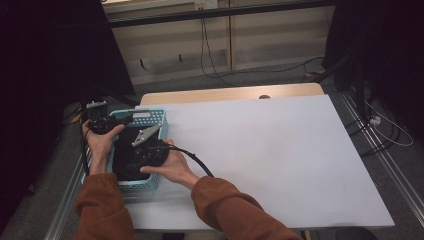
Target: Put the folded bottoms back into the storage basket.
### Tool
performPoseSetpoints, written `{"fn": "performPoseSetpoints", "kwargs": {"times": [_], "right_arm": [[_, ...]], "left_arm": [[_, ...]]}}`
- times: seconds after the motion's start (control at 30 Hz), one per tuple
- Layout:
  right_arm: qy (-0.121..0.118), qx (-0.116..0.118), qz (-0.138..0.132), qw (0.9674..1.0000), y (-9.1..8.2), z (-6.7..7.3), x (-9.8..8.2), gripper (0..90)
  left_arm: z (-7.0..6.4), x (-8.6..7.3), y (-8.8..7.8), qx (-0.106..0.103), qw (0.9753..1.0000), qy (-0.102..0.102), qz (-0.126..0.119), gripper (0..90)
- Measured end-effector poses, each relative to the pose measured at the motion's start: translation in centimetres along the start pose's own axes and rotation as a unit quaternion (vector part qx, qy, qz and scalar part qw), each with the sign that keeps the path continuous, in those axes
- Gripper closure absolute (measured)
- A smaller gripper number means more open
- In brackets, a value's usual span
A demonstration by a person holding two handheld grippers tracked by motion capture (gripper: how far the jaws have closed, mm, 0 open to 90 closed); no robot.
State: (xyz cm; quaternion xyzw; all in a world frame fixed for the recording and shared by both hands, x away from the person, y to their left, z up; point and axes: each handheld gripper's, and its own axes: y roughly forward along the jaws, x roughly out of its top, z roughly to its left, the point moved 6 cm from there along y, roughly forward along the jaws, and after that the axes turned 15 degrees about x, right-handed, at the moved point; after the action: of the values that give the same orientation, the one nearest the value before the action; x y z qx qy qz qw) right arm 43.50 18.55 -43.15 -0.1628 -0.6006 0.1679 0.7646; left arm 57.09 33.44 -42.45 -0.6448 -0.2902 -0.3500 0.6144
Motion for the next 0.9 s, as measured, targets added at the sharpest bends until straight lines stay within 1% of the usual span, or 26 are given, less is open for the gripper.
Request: {"fn": "performPoseSetpoints", "kwargs": {"times": [0.13,0.27,0.3,0.37,0.5,0.57,0.67,0.7,0.73,0.8,0.87,0.9], "right_arm": [[0.001,-0.001,-0.010,1.0000,-0.5,-0.1,0.0,34.3],[0.003,-0.006,-0.016,0.9999,-1.0,-0.2,0.1,30.3],[0.002,-0.006,-0.017,0.9998,-1.1,-0.2,0.1,29.8],[0.001,-0.008,-0.017,0.9998,-1.3,-0.2,0.2,27.7],[0.000,-0.012,-0.023,0.9997,-1.9,-0.2,0.3,25.4],[0.001,-0.014,-0.023,0.9996,-2.1,-0.3,0.2,24.6],[0.002,-0.015,-0.025,0.9996,-2.5,-0.3,0.1,22.4],[0.002,-0.017,-0.025,0.9995,-2.7,-0.3,0.0,21.8],[0.002,-0.018,-0.026,0.9995,-2.8,-0.3,0.0,21.1],[0.005,-0.017,-0.028,0.9995,-3.1,-0.3,0.0,19.0],[0.006,-0.028,-0.030,0.9991,-3.6,-0.4,0.0,15.9],[0.008,-0.029,-0.033,0.9990,-3.8,-0.4,0.1,15.4]], "left_arm": [[0.0,0.0,-0.1,0.000,1.0000,-0.003,-0.001,13.4],[-0.2,0.2,-0.3,-0.004,0.9999,-0.004,-0.010,9.0],[-0.2,0.2,-0.4,-0.011,0.9998,-0.004,-0.014,8.4],[-0.4,0.3,-0.7,-0.014,0.9996,-0.012,-0.020,7.0],[-0.6,0.4,-1.2,-0.017,0.9994,-0.006,-0.030,5.6],[-0.8,0.4,-1.6,-0.027,0.9991,-0.009,-0.032,5.6],[-1.3,0.4,-2.2,-0.052,0.9977,0.007,-0.042,5.5],[-1.4,0.4,-2.4,-0.057,0.9972,0.013,-0.047,5.5],[-1.6,0.4,-2.5,-0.057,0.9971,0.011,-0.049,5.2],[-1.7,0.5,-2.6,-0.047,0.9976,0.013,-0.050,5.2],[-1.9,0.6,-2.8,-0.044,0.9974,0.013,-0.055,5.0],[-2.0,0.6,-2.9,-0.041,0.9975,0.014,-0.056,5.0]]}}
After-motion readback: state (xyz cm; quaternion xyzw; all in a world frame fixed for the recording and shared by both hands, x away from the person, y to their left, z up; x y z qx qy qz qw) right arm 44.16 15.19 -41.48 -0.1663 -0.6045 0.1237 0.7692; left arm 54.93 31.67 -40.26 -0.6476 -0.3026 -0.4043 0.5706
